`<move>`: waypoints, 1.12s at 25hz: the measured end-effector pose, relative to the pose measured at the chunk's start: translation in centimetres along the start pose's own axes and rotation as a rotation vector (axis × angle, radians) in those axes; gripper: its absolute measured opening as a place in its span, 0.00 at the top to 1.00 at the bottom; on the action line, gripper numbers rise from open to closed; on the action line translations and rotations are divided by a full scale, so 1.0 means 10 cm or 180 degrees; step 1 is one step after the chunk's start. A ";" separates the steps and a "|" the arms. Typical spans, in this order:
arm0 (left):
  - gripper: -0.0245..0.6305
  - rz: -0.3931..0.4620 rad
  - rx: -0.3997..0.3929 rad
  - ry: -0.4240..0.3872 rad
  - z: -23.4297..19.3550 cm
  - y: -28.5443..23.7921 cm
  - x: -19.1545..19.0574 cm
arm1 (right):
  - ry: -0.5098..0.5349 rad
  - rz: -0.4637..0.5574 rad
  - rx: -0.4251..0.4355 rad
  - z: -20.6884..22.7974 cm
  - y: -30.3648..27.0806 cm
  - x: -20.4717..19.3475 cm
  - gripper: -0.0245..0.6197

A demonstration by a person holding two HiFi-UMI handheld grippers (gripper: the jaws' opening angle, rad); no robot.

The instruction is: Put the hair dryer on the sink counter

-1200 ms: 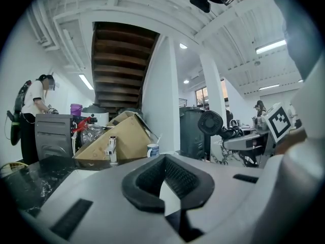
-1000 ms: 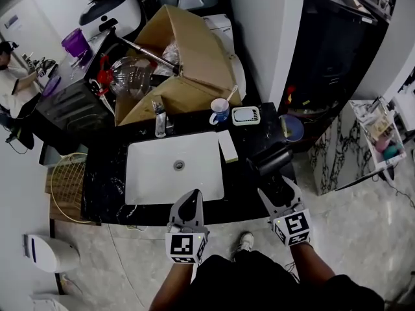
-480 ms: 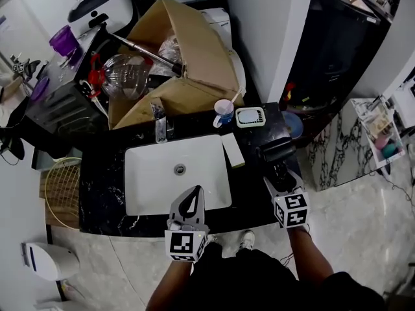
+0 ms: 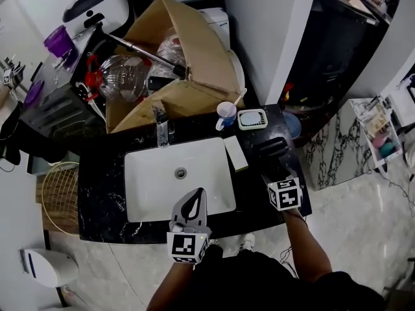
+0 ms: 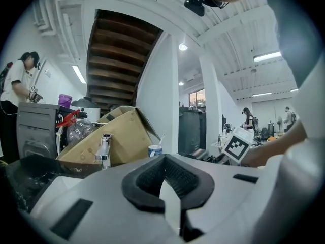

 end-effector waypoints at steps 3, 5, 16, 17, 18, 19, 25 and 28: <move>0.97 0.0020 -0.0013 -0.0003 -0.03 -0.01 0.02 | -0.0016 -0.0123 -0.0018 0.00 -0.09 -0.03 0.57; 0.97 0.0030 -0.0012 0.0010 -0.04 -0.01 0.02 | -0.0044 -0.0188 -0.0012 0.02 -0.12 -0.05 0.57; 0.97 0.0046 -0.0039 0.0029 -0.03 0.00 0.04 | -0.0102 -0.0172 0.0093 -0.01 -0.15 -0.05 0.52; 0.97 0.0050 -0.0053 0.0030 -0.02 0.00 0.05 | -0.0079 -0.0122 0.0064 0.00 -0.12 -0.03 0.51; 0.97 0.0055 -0.0066 0.0034 0.00 0.01 0.05 | -0.0045 -0.0065 0.0035 0.01 -0.08 0.01 0.51; 0.97 0.0058 -0.0076 0.0039 0.00 0.02 0.06 | -0.0007 0.0000 0.0012 0.01 -0.03 0.07 0.51; 0.97 0.0078 -0.0099 0.0040 0.05 0.06 0.10 | 0.0281 0.0620 -0.0036 -0.09 0.47 0.59 0.52; 0.97 0.0117 -0.0089 0.0000 0.05 0.06 0.14 | 0.0505 0.1043 -0.0059 -0.22 0.79 0.87 0.52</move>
Point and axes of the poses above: the fingertips, and each gripper's own axes: y backward along the fingers, z to its right, x out of its top, the point moved 5 cm from there along y, backward along the fingers, and after that the axes turned 5 degrees about x, right-handed, at the moved point
